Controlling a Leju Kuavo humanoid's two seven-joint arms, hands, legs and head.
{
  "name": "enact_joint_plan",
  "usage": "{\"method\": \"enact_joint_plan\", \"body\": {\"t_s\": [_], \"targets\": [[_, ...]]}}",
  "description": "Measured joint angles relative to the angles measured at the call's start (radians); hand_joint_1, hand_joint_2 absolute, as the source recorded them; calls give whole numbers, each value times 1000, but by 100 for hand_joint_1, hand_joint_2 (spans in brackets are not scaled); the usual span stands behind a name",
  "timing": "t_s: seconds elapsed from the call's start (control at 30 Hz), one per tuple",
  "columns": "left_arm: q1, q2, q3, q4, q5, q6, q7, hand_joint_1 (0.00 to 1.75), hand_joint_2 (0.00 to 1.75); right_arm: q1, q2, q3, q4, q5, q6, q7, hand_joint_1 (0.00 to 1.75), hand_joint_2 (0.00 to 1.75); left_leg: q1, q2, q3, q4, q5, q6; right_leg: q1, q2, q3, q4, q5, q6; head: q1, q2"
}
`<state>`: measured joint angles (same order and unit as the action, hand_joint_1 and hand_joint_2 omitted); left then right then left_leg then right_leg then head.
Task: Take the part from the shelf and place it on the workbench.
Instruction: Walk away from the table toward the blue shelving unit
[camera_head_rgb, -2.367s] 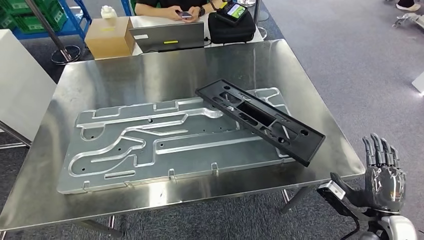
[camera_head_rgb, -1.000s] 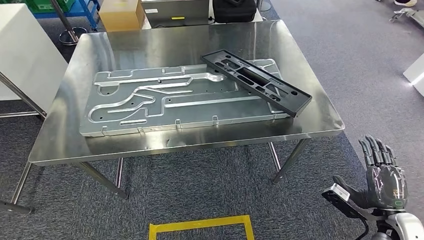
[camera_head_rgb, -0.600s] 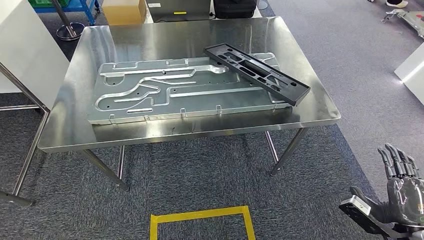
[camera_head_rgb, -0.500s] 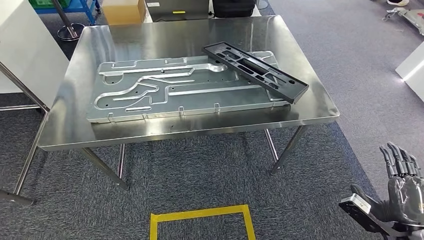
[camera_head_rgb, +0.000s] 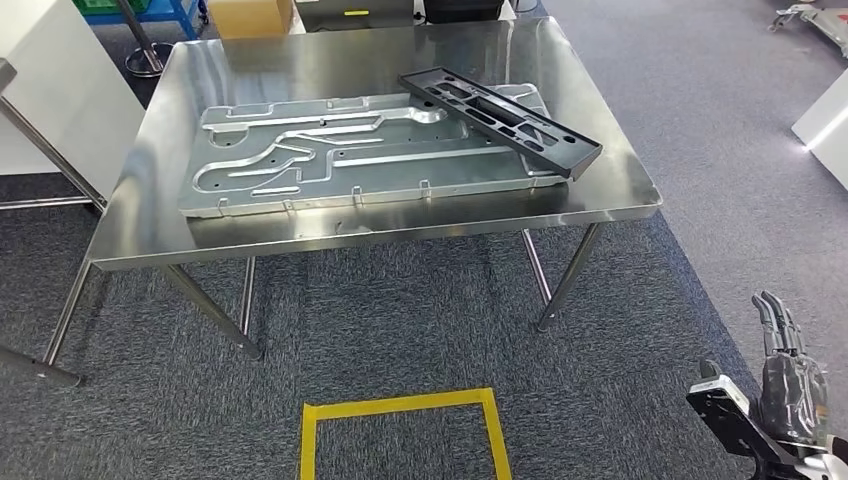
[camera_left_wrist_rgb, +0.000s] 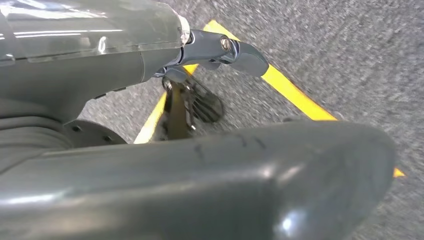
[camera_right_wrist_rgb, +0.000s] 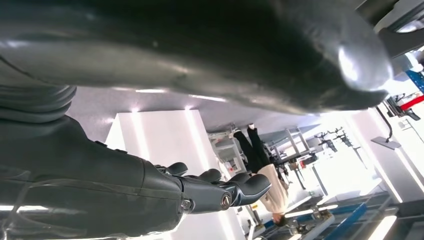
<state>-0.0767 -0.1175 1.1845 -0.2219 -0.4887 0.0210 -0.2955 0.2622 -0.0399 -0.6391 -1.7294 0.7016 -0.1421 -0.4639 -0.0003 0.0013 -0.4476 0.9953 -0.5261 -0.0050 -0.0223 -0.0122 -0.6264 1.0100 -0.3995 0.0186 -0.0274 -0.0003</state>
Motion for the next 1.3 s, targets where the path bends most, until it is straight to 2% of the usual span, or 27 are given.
{"method": "enact_joint_plan", "body": {"t_s": [0.1,0.13,0.17,0.2,0.27,0.3,0.33,0.37,0.4,0.43,0.5,0.53,0.6,0.63,0.67,0.77,0.8,0.87,0.9,0.93,0.97,1.0,1.03,1.1,1.17,1.23,1.3], "targets": [[1,1,0,0,6,1,-4,0,0,-7,3,8,13,-11,5,3,0,0,-4,0,-6,-24,13,18,-2,0,-4,-5,21,20,0,0],[0,1,0,0,8,3,-5,0,0,-8,4,10,19,-18,10,4,0,0,-3,2,-15,-26,24,27,-2,1,-10,3,6,25,0,0],[0,1,1,0,11,5,-8,0,0,-10,4,14,27,-24,14,4,0,0,-1,4,-27,-29,37,37,-3,3,-20,27,-29,28,0,0],[-1,1,1,0,13,8,-9,0,0,-13,4,17,37,-30,18,5,0,0,0,7,-42,-30,50,44,-4,5,-33,73,-83,30,0,0],[-1,0,2,0,17,15,-11,0,0,-21,4,25,62,-35,19,6,0,0,-3,9,-75,-28,77,50,-4,6,-60,200,-182,33,0,0],[0,0,2,0,18,18,-12,0,0,-24,4,30,75,-36,19,6,0,0,-5,10,-93,-25,90,50,-3,6,-64,254,-197,34,0,0],[0,0,2,0,19,20,-12,0,0,-28,4,35,86,-37,18,6,0,0,-6,10,-112,-20,102,49,-3,7,-54,280,-185,35,0,0],[-1,0,3,0,20,23,-13,0,0,-32,4,41,96,-38,18,6,0,0,-6,10,-133,-14,113,48,-3,7,-29,272,-156,34,0,0],[-1,0,5,0,21,26,-12,0,0,-36,4,46,105,-38,16,6,0,0,-6,10,-153,-7,123,45,-3,7,14,231,-126,32,0,0],[-1,-1,6,0,23,29,-11,0,0,-42,3,52,112,-39,15,6,0,0,-7,9,-170,2,131,42,-2,7,69,163,-115,29,0,0],[-3,-2,9,0,26,35,-9,0,0,-54,1,66,122,-40,12,6,0,0,-9,9,-191,14,148,32,3,8,166,21,-138,21,0,0],[-4,-2,10,0,27,37,-7,0,0,-59,0,73,128,-41,10,6,0,0,-9,9,-196,16,157,26,7,8,189,-20,-153,16,0,0],[-4,-2,14,0,29,42,-5,0,0,-66,-2,86,140,-47,5,9,0,0,-7,9,-201,14,175,15,9,5,184,-36,-146,3,0,0],[-3,-2,17,0,29,46,-4,0,0,-70,-3,93,146,-50,1,11,0,0,-6,7,-207,19,167,10,7,4,175,-37,-136,-5,0,0],[-3,-1,20,0,29,48,-4,0,0,-74,-4,101,153,-53,-3,14,0,0,-5,6,-217,40,138,5,5,2,163,-39,-124,-14,0,0],[-3,-1,25,0,27,51,-4,0,0,-79,-5,120,171,-56,-13,23,0,0,1,3,-257,199,-9,-8,3,-3,118,-40,-87,-27,-1,0],[-3,0,25,0,27,51,-4,0,0,-79,-5,124,176,-54,-17,26,0,0,3,3,-266,256,-32,-12,3,-7,104,-39,-76,-26,-1,0],[-3,1,26,0,23,53,-4,0,0,-78,-6,133,187,-42,-27,31,0,0,5,4,-251,308,4,-16,3,-18,75,-34,-56,-23,-1,0],[-3,2,26,0,20,54,-4,0,0,-77,-6,138,192,-33,-32,33,0,0,6,8,-216,278,36,-16,3,-25,62,-31,-49,-20,-1,0],[-4,2,26,0,17,55,-3,0,0,-77,-6,142,196,-24,-36,37,0,0,6,21,-162,219,58,-14,3,-32,52,-26,-41,-17,-1,0],[-6,3,26,0,15,56,-2,0,0,-75,-6,144,198,-17,-40,40,0,0,3,38,-102,139,55,-12,4,-40,45,-21,-37,-13,-1,0],[-9,4,26,0,13,57,-1,0,0,-73,-6,145,200,-12,-44,42,0,0,0,53,-51,63,38,-5,6,-49,42,-16,-34,-7,-1,0],[-12,5,26,0,11,58,0,0,0,-72,-5,146,202,-9,-46,44,0,0,-3,62,-20,11,17,3,7,-59,41,-13,-30,-2,-1,0],[-13,6,25,0,6,61,2,0,0,-71,-5,147,205,-5,-48,44,0,0,-7,49,-11,-27,3,23,8,-81,40,-13,-22,12,-1,0],[-9,6,25,0,1,65,8,0,0,-68,-5,149,208,-4,-48,44,0,0,-5,34,-21,-30,18,42,4,-65,32,6,-38,25,0,0],[-6,6,25,0,-4,69,13,0,0,-57,-5,151,210,-6,-46,45,0,0,-4,21,-37,-32,35,55,0,-19,-8,104,-112,34,-1,0],[-3,7,26,0,-8,70,18,0,0,-44,-4,151,213,-7,-41,44,0,0,-8,4,-56,-29,49,61,0,5,-61,239,-189,36,-1,0]]}}
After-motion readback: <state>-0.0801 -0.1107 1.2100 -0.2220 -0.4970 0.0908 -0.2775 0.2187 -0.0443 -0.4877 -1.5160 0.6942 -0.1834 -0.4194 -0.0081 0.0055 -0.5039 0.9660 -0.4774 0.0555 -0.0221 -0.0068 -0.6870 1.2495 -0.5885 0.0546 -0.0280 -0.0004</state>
